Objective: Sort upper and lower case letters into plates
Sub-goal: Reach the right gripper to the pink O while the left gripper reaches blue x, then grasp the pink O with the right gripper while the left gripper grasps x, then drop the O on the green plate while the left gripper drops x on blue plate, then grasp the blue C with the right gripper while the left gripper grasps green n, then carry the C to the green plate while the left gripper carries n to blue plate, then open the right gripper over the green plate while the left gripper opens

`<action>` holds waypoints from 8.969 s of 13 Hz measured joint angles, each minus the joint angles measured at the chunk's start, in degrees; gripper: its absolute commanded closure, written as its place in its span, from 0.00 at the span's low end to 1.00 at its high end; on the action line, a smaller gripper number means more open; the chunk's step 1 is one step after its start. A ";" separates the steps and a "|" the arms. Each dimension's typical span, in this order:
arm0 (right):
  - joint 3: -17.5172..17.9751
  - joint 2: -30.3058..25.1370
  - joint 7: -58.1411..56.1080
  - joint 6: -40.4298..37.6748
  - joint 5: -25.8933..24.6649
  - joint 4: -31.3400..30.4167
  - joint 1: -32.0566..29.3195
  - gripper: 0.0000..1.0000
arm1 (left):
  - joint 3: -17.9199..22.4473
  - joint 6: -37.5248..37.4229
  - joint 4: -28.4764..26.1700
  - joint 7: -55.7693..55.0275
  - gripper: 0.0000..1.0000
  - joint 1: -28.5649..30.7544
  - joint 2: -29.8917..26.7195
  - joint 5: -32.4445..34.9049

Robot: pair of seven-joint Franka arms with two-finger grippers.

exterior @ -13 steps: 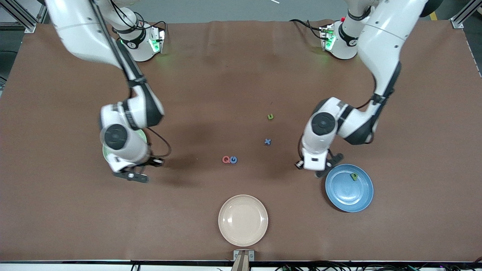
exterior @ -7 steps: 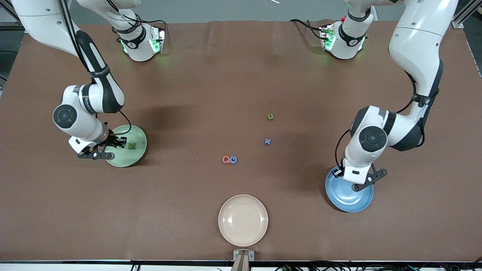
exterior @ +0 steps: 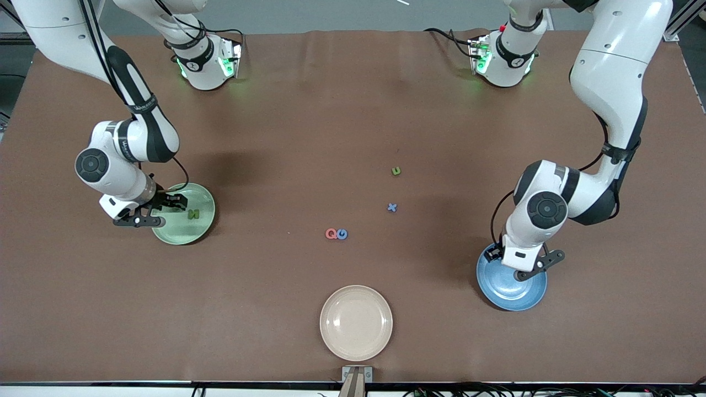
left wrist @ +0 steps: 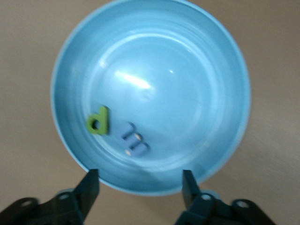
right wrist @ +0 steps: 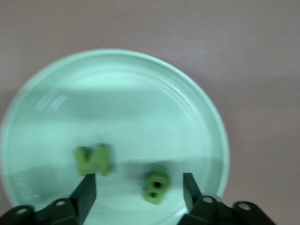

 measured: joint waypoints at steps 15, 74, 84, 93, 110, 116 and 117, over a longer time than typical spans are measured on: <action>-1.32 28.63 56.06 -6.05 -0.68 42.66 31.73 0.00 | -7.09 3.54 -1.26 -43.45 0.32 -16.38 5.29 -0.20; -0.51 15.95 51.68 -4.90 5.08 28.57 34.37 0.00 | -14.07 18.32 -24.70 -30.89 0.25 -5.52 -7.85 2.56; -1.52 34.23 68.54 -13.58 -0.82 53.36 40.78 0.12 | -14.06 18.40 -27.41 -39.24 0.40 -12.91 -6.03 10.54; -1.61 34.81 71.16 -12.47 -0.82 54.34 42.02 0.95 | -14.05 18.41 -27.20 -39.25 1.00 -13.22 -5.60 10.56; -2.79 5.86 12.68 -17.59 -0.68 21.22 11.74 1.00 | -12.30 10.70 -3.55 7.32 0.96 12.85 -0.25 10.85; -2.62 2.23 -1.67 0.17 -0.68 2.84 1.41 0.74 | -8.54 10.69 3.47 23.73 0.00 15.53 4.73 10.86; -2.60 2.22 -1.75 0.29 -0.68 2.72 1.33 0.05 | -8.55 10.69 4.26 24.61 0.00 15.44 5.08 10.86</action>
